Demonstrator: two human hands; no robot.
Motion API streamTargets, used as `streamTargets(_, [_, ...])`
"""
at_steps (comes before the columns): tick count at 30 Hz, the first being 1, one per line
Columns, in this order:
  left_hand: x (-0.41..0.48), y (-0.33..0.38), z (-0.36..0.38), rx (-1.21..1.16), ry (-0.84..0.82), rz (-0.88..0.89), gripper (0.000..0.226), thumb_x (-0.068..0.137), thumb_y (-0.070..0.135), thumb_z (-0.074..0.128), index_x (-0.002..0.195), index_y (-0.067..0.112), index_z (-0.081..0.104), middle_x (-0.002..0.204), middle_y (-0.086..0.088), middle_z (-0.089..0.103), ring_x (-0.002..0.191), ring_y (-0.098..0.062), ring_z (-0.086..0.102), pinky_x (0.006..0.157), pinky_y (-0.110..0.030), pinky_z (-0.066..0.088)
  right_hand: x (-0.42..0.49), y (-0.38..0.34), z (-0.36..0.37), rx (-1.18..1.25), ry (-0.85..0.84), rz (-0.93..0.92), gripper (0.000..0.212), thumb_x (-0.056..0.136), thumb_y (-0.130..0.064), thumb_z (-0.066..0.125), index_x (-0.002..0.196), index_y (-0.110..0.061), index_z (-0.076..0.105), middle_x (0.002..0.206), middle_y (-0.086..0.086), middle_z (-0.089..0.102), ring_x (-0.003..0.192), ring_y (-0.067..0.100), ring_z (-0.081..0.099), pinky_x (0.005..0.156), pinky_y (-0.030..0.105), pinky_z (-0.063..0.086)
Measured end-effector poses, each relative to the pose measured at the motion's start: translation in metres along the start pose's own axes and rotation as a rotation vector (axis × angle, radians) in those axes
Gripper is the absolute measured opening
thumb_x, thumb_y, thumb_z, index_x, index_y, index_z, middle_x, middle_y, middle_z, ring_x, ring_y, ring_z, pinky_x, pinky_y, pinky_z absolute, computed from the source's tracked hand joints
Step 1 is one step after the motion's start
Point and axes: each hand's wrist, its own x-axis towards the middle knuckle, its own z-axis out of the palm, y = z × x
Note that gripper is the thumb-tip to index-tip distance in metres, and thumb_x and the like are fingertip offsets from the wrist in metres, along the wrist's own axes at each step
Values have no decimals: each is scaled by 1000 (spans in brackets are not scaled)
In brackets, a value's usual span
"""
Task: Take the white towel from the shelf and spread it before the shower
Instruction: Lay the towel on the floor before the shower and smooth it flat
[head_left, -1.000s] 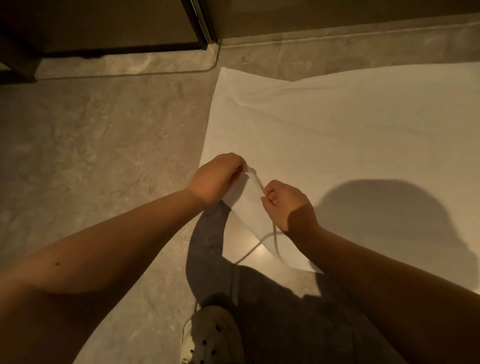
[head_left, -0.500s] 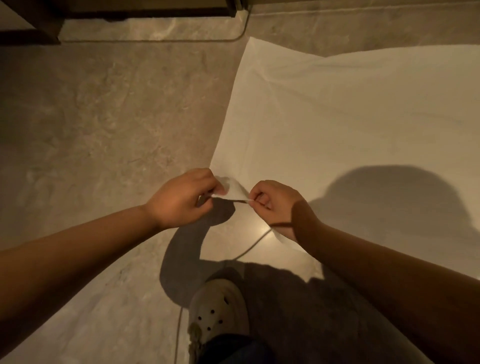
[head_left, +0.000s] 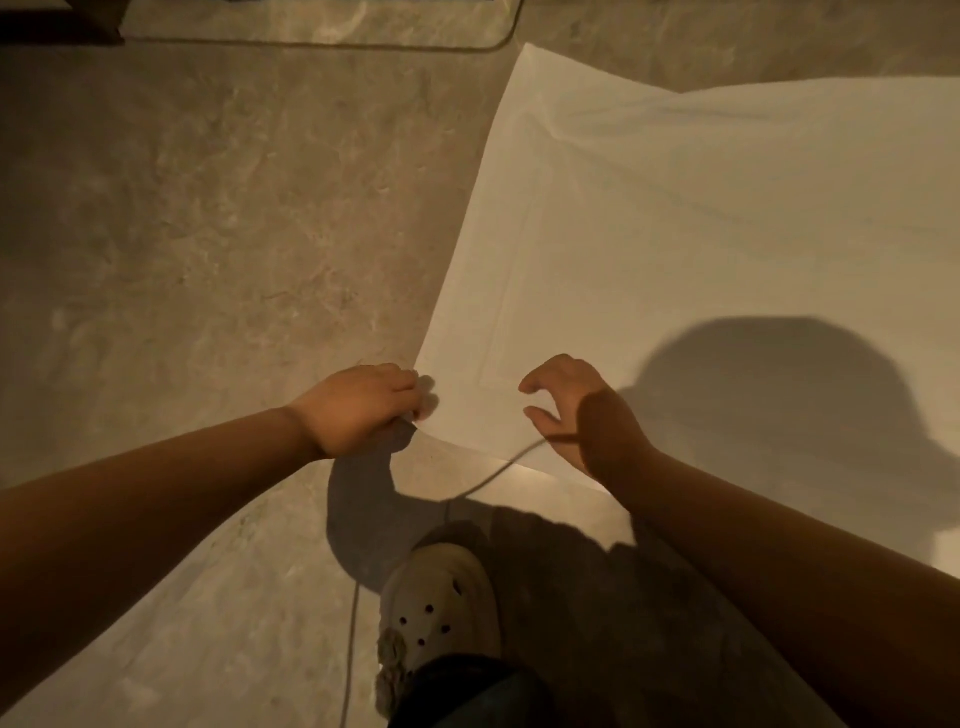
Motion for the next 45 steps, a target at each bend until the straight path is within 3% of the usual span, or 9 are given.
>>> streamTargets(3, [12,-4,3,51,2,38,34,81,27,58,111,13,61,107,-10,61,90,-29,57,75,-34,45,0,10,-12,-75,55,-38,32,78,-9,73,109,-4,66,112,15,61,101,34,57,90,41,46])
streamTargets(6, [37,-6,-8,39,129,0,57,87,39,46,139,15,40,136,-10,49,118,-26,49,96,-39,39,7,17,-27,-122,167,-28,46,73,-11,78,116,-2,65,123,24,59,112,41,55,95,48,46])
streamTargets(9, [80,-3,-23,63,175,-45,69,93,55,22,151,21,8,158,-6,14,143,-24,14,113,-42,15,21,30,-46,-204,201,68,62,78,-25,75,132,-5,54,141,26,46,130,42,42,107,49,37])
streamTargets(12, [132,1,-33,97,207,-140,69,95,56,17,150,23,-9,158,-1,-12,144,-20,-14,116,-43,-4,37,49,-64,-384,161,160,74,84,-41,66,145,-10,38,151,26,30,140,42,27,110,52,31])
streamTargets(19, [222,-13,-61,-18,240,-333,78,87,66,11,147,23,-17,156,-2,-22,141,-22,-23,115,-44,-10,61,87,-88,-494,133,271,82,87,-58,50,152,-20,17,160,18,6,146,39,3,113,56,15])
streamTargets(28, [276,-21,-63,-103,320,-395,75,90,65,7,149,23,-13,156,-1,-21,141,-21,-25,115,-43,-11,69,111,-86,-572,71,351,80,87,-72,10,151,-27,-12,158,10,-22,142,30,-27,113,53,-13])
streamTargets(38, [260,-23,-44,-67,353,-463,75,88,67,5,148,26,-14,157,1,-20,141,-23,-25,113,-52,-11,64,104,-74,-601,67,323,77,90,-68,10,153,-26,-6,160,10,-14,145,31,-19,115,54,-8])
streamTargets(42, [270,-41,-72,-77,454,-396,69,94,58,14,151,22,0,160,-3,-4,145,-22,-10,114,-50,-7,77,103,-90,-474,264,404,76,90,-67,17,153,-25,5,161,9,2,148,29,0,116,48,3])
streamTargets(45, [294,-62,-106,-95,509,-328,60,98,46,21,151,22,6,160,-1,2,145,-20,-5,116,-46,-1,94,111,-107,-510,241,461,77,89,-69,12,151,-27,-8,160,8,-12,146,29,-13,115,53,-4])
